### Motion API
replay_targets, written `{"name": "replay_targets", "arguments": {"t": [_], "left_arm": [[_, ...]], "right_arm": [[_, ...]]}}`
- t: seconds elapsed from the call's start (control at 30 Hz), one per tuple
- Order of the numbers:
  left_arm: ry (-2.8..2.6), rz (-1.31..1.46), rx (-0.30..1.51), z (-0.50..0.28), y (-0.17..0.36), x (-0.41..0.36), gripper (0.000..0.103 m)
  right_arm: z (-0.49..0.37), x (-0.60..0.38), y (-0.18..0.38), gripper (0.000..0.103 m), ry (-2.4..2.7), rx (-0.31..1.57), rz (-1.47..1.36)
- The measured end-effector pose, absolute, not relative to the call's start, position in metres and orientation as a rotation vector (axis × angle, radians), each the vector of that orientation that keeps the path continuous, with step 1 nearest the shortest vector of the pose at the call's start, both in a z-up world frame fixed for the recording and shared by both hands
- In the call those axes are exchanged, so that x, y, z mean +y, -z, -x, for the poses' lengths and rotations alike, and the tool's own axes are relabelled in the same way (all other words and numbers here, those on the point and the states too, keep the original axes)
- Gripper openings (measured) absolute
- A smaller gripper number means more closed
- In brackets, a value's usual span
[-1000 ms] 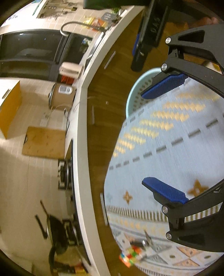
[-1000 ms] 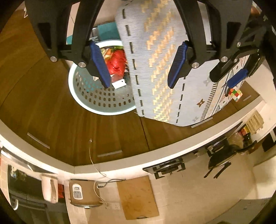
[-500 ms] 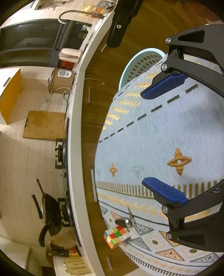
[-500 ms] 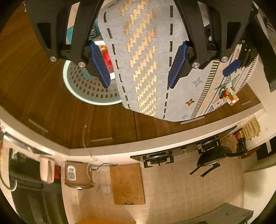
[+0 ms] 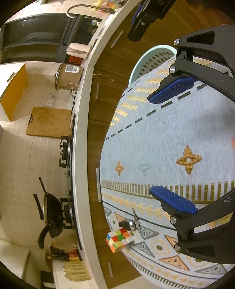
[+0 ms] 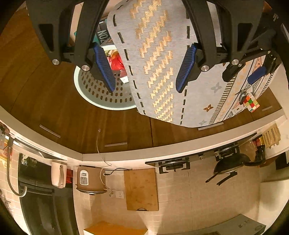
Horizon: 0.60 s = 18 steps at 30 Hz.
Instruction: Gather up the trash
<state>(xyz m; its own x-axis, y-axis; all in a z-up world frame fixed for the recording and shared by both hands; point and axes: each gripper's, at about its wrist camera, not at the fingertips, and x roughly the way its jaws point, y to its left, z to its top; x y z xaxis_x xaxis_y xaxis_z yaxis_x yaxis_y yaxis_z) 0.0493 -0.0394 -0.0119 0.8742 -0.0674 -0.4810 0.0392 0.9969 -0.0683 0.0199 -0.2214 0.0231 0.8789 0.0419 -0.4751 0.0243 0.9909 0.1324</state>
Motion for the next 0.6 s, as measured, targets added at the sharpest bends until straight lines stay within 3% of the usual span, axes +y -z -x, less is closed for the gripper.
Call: {"name": "replay_targets", "arguments": {"t": [0.6], "left_arm": [[0.062,0.050,0.521,-0.0519,0.0143,-0.0387,0.092]], "right_arm": [[-0.0244,-0.2188,-0.0260,0.068,-0.014,0.496,-0.117]]}}
